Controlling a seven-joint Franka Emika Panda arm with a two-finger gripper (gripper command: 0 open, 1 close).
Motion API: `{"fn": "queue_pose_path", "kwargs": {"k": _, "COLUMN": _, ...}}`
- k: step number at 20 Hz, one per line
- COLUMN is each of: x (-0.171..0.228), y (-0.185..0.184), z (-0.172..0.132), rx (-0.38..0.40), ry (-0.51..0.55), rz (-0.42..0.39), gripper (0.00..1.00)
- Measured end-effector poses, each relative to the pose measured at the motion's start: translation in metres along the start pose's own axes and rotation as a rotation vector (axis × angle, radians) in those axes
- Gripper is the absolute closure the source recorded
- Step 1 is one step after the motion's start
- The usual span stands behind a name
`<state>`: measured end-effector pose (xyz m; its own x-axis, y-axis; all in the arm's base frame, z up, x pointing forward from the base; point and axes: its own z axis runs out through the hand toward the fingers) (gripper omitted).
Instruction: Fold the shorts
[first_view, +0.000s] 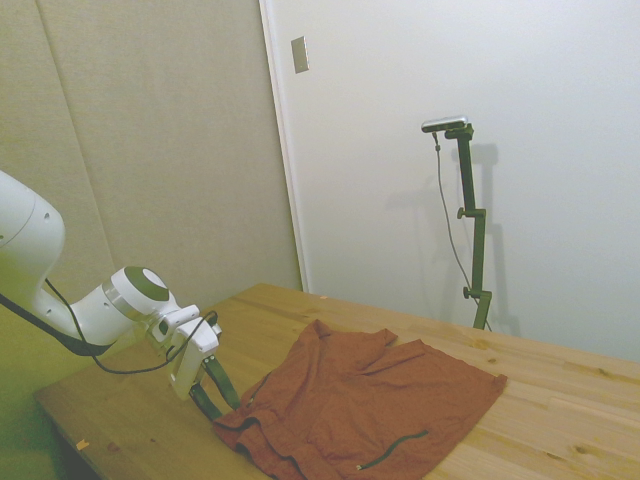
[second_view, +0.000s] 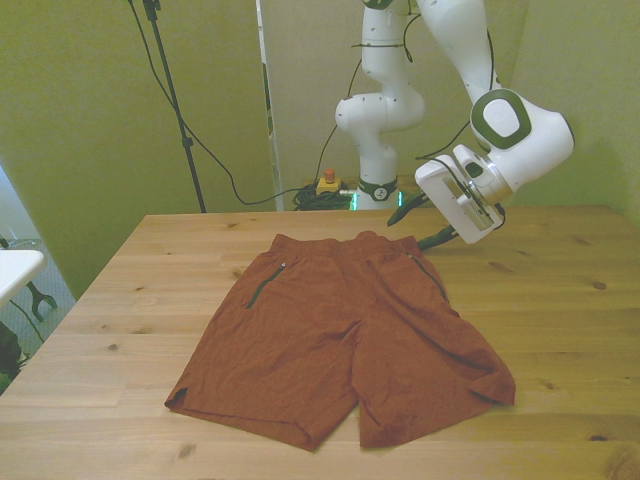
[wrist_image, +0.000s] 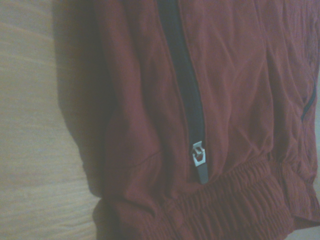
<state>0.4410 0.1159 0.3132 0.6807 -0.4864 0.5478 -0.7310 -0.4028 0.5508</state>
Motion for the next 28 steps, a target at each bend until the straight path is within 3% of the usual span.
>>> {"fn": "queue_pose_path", "kwargs": {"k": 28, "x": -0.0023, "y": -0.0092, "z": 0.0005, "rx": 0.009, "ry": -0.006, "rz": -0.011, "gripper": 1.0}}
